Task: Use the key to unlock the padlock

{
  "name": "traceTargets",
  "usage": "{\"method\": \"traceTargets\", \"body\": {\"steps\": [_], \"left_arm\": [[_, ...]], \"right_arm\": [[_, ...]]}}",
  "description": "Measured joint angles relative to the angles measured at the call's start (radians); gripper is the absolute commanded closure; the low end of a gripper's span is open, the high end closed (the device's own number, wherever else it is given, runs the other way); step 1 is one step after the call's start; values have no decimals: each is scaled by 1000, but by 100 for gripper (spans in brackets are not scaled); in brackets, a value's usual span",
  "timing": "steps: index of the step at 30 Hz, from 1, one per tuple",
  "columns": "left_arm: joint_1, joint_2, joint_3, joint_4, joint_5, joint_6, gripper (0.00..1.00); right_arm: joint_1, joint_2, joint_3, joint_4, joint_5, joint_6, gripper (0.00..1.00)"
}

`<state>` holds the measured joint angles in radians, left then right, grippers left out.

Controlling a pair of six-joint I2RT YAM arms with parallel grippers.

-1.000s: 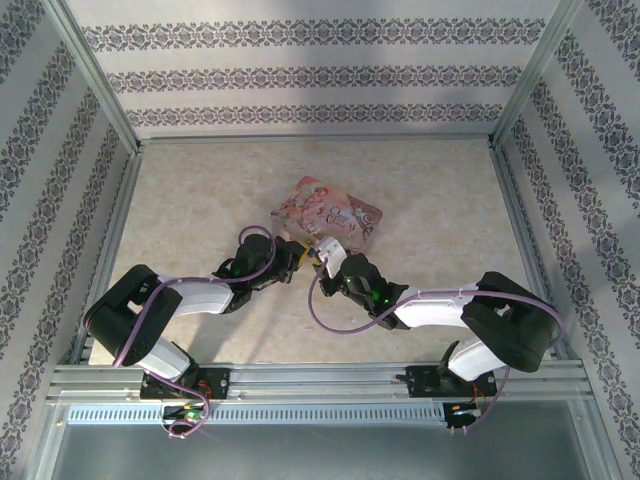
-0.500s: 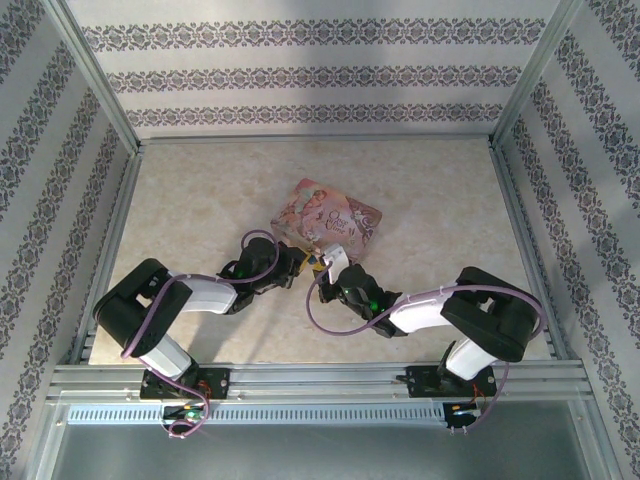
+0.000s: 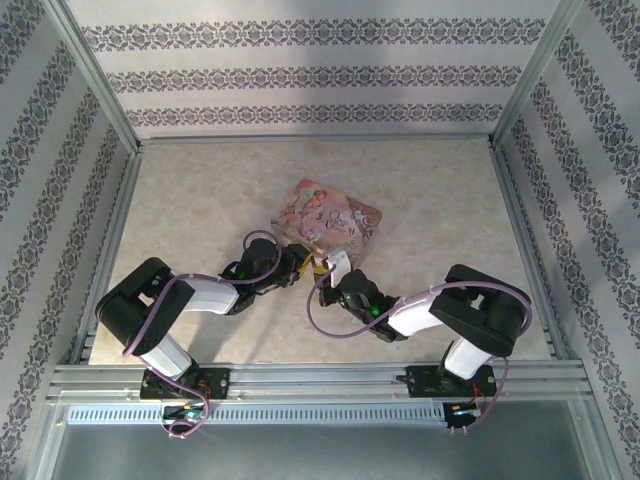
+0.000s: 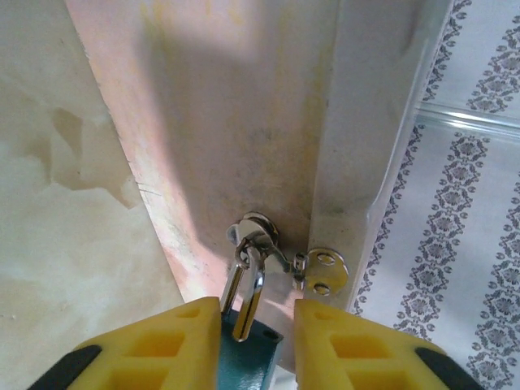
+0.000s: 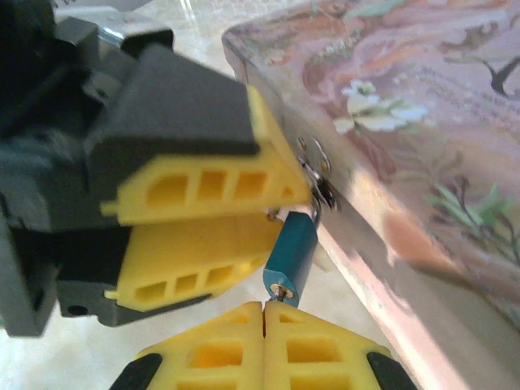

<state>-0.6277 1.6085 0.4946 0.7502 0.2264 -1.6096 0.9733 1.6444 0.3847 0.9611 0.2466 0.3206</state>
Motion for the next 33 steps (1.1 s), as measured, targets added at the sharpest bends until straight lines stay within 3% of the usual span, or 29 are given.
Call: {"method": "traceTargets", "body": {"steps": [8, 15, 27, 33], "left_arm": [[1, -79, -49, -23, -30, 23, 54], [20, -274, -61, -191, -79, 118, 48], [165, -687, -50, -665, -229, 417, 30], [253, -706, 62, -835, -214, 591, 15]], "right_arm": [[0, 10, -21, 31, 1, 31, 100], [0, 16, -41, 55, 1, 44, 100], [0, -74, -100, 36, -2, -3, 63], [-2, -277, -129, -85, -13, -9, 44]]}}
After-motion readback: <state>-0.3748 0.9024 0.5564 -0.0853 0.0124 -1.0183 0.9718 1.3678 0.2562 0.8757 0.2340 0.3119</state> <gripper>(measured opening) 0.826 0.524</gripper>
